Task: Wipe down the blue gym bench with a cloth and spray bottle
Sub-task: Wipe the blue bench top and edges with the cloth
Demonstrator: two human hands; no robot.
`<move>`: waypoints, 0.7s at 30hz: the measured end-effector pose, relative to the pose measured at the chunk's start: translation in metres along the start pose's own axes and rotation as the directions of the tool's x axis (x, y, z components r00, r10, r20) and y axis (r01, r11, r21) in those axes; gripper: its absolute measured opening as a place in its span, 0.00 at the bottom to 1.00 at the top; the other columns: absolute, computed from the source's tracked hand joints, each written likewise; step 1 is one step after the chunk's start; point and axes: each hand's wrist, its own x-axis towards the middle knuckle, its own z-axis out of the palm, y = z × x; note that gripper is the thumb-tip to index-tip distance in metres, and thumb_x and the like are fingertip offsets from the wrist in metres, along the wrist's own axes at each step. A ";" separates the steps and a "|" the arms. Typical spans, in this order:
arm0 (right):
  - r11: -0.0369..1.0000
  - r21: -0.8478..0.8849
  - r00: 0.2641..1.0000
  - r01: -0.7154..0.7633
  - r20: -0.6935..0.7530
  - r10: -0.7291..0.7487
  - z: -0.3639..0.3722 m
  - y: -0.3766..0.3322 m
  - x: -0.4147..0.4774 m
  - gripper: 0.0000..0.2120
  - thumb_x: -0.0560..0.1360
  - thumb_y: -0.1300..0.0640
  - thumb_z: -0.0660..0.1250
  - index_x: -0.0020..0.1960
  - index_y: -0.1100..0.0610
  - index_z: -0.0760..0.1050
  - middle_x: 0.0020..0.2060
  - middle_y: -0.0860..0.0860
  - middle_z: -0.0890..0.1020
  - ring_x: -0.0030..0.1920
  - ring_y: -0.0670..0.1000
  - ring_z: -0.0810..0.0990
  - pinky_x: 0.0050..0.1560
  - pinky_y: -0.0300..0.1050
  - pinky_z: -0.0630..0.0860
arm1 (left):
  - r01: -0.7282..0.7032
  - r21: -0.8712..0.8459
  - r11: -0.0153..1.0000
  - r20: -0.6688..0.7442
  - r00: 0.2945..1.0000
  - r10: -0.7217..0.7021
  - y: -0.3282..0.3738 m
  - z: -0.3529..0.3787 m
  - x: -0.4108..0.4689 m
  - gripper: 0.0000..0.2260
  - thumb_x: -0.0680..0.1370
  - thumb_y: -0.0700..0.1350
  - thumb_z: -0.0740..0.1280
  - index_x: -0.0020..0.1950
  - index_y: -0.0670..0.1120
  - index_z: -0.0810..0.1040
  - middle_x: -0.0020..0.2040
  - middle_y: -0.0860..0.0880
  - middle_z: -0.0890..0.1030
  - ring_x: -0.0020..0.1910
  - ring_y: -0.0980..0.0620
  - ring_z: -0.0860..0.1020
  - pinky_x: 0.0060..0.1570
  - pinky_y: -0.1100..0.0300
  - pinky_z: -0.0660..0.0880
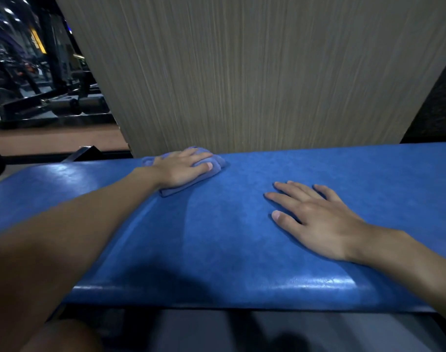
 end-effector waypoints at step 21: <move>0.999 0.005 0.999 0.048 -0.025 -0.047 0.007 -0.012 0.009 0.30 0.76 0.33 0.40 0.77 0.39 0.50 0.78 0.38 0.48 0.77 0.40 0.42 0.76 0.52 0.40 | -0.275 0.008 0.961 0.018 0.961 0.275 0.031 0.010 -0.052 0.35 0.69 0.76 0.42 0.75 0.71 0.55 0.79 0.64 0.52 0.79 0.57 0.50 0.75 0.43 0.52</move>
